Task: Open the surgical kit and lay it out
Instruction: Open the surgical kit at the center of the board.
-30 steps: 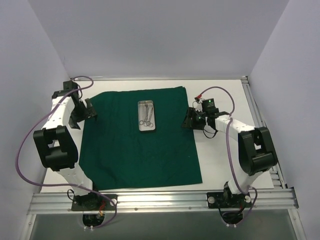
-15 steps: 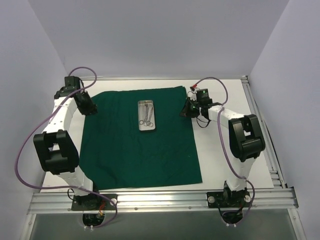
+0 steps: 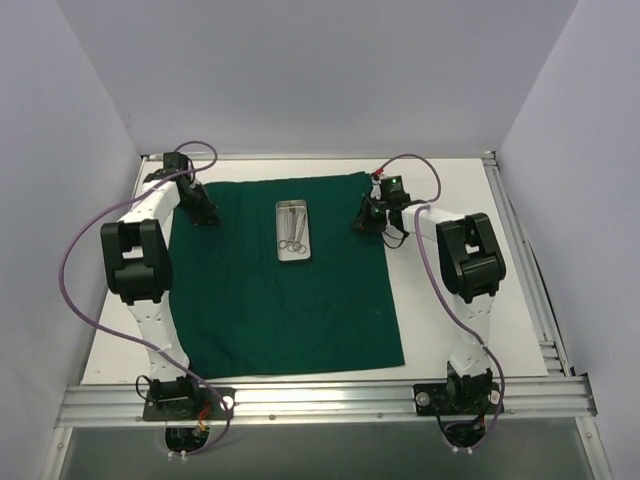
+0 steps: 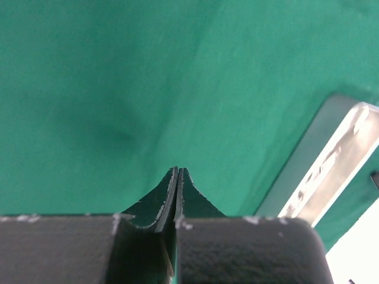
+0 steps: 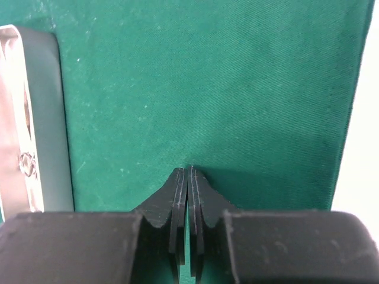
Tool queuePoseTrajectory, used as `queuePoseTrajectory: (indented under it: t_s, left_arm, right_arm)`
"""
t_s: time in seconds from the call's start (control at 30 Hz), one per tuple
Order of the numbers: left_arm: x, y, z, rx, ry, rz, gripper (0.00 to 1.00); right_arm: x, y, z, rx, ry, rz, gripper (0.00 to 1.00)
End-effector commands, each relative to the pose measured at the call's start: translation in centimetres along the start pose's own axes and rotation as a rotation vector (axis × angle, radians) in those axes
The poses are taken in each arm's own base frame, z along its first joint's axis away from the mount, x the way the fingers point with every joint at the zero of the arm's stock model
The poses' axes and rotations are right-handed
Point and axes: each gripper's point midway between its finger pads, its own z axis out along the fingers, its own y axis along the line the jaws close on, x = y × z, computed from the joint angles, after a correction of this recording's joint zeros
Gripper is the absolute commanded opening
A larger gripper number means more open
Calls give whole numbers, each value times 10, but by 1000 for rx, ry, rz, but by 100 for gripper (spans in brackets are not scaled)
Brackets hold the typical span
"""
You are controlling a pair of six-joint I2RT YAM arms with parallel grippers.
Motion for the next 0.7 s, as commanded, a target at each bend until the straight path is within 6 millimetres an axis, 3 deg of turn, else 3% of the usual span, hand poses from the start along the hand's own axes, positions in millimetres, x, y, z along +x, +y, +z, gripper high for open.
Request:
queuePoseTrajectory:
  t_s: [0.0,0.07,0.1,0.2,0.33,0.47,0.5,0.53,0.67]
  left_arm:
    - [-9,-9,13,-14,13,23,2]
    - [-15,-13,19,-21,22,24,2]
    - [-8,-7,34,-39,65,14,2]
    - [-4,-9,50,-45,125,15,2]
    - [-9,-16,65,-47,141,45,2]
    - [-15,-21,76,-29,158,42,2]
    - [-3,-27,84,-36,191,55,2]
    - [-7,-37,82,-22,176,71,2]
    - [-1,-47,91,-11,195,82,2]
  right_arm:
    - [0,-29,1,118,15,22,0]
    - [4,-41,1,158,31,43,0]
    - [4,-47,0,174,31,50,0]
    - [6,-68,-3,221,45,79,0]
    - [7,-93,-3,268,66,97,0]
    - [3,-102,-5,288,76,99,0]
    - [1,-102,-6,289,72,92,0]
    - [1,-104,-5,296,69,91,0]
    - [-3,-116,-4,338,75,86,0]
